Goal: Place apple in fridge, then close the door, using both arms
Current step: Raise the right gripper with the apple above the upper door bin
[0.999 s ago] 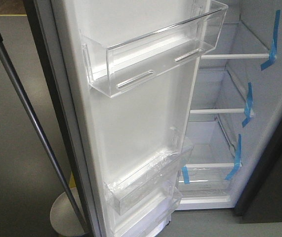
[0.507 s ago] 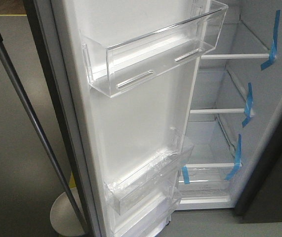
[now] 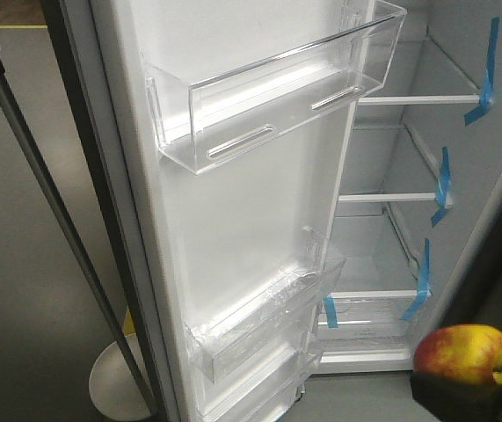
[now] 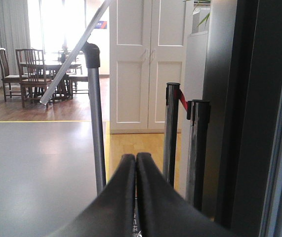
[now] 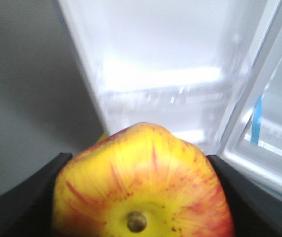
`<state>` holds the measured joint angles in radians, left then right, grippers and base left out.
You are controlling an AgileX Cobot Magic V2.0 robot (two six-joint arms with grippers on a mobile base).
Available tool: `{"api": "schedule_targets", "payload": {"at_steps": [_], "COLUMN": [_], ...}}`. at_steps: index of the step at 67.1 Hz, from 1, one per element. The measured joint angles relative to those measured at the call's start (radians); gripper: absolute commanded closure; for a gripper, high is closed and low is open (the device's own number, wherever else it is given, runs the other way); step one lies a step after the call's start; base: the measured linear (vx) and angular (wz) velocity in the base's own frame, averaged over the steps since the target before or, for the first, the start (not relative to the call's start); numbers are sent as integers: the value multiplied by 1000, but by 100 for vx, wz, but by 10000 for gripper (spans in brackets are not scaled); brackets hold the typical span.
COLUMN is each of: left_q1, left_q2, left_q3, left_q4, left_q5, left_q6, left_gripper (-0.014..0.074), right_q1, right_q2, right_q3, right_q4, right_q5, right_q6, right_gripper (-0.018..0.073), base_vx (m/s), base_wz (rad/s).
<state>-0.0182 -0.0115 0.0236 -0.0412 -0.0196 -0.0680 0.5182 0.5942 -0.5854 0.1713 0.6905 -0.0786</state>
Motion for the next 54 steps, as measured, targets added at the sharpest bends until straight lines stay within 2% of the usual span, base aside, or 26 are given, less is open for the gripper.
{"api": "schedule_targets", "payload": {"at_steps": [10, 18, 27, 38, 54], "left_q1": [0, 0, 0, 0, 0], "left_q2": [0, 0, 0, 0, 0], "left_q3": [0, 0, 0, 0, 0], "left_q4": [0, 0, 0, 0, 0], "left_q5": [0, 0, 0, 0, 0], "left_q6": [0, 0, 0, 0, 0], "left_gripper": [603, 603, 603, 603, 603], "right_q1": [-14, -76, -159, -179, -179], "right_q2": [81, 179, 309, 468, 665], "right_q3": [-87, -216, -380, -598, -872], "right_q4": [-73, -145, -149, -93, 86], "right_q5": [-84, -99, -101, -95, -72], "right_q6": [66, 99, 106, 27, -184], "right_gripper": [366, 362, 352, 349, 337], "base_vx": [0, 0, 0, 0, 0], "base_wz": [0, 0, 0, 0, 0]}}
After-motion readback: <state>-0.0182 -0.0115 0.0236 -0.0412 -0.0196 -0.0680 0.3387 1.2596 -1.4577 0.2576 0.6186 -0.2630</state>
